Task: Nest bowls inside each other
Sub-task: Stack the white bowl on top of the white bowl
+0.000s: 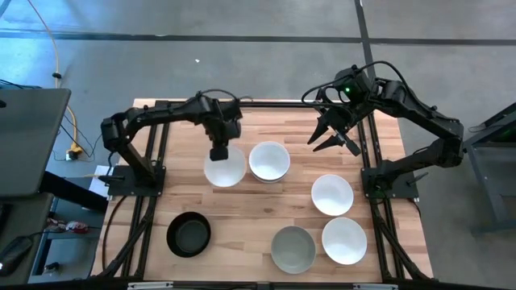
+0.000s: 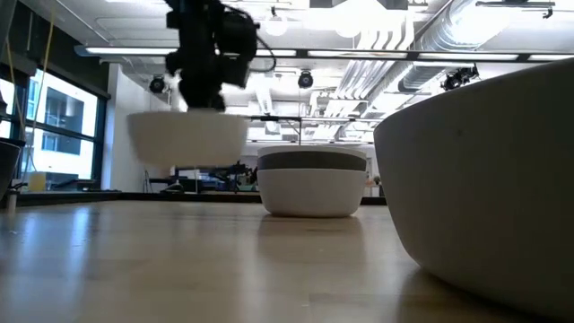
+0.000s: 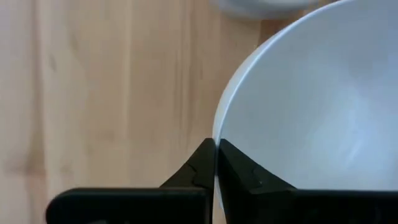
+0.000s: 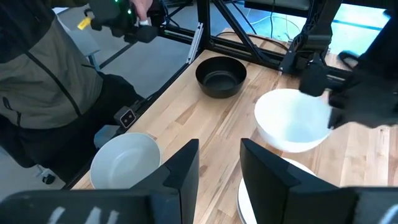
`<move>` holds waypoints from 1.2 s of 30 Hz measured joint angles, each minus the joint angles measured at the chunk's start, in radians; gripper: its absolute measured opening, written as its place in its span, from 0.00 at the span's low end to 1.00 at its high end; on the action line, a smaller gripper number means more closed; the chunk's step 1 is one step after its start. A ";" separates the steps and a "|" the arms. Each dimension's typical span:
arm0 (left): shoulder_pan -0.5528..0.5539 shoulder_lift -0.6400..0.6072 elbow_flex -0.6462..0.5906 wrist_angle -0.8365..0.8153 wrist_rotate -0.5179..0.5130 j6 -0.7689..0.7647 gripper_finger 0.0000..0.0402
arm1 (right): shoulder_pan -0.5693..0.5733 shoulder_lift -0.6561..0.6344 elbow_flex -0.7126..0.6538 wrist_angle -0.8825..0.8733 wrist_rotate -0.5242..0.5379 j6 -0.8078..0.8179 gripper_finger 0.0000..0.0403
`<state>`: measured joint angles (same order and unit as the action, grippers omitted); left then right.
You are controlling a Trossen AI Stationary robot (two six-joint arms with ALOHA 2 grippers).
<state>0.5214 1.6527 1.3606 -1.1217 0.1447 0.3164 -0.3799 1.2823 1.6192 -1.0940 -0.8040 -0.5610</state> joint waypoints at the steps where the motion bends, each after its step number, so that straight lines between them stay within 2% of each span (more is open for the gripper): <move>1: 0.006 0.000 0.027 -0.006 0.009 0.003 0.00 | 0.000 0.000 0.000 0.000 0.000 0.001 0.27; 9: 0.050 0.004 0.202 -0.040 0.057 0.002 0.00 | 0.000 0.000 0.000 0.000 0.000 -0.011 0.27; 15: 0.056 0.074 0.321 -0.038 0.065 -0.036 0.00 | 0.000 0.000 0.000 0.013 -0.001 -0.023 0.27; 21: 0.021 0.225 0.469 -0.053 0.087 -0.044 0.00 | 0.000 0.000 0.000 0.012 -0.002 -0.014 0.27; 29: -0.008 0.462 0.738 -0.158 0.102 -0.022 0.00 | 0.000 0.000 0.000 -0.017 -0.002 0.000 0.27; 36: -0.008 0.592 0.905 -0.206 0.117 -0.021 0.00 | 0.000 0.000 0.000 -0.032 -0.003 -0.006 0.27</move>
<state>0.5133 2.2448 2.2659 -1.3278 0.2618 0.2951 -0.3800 1.2823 1.6196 -1.1259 -0.8066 -0.5674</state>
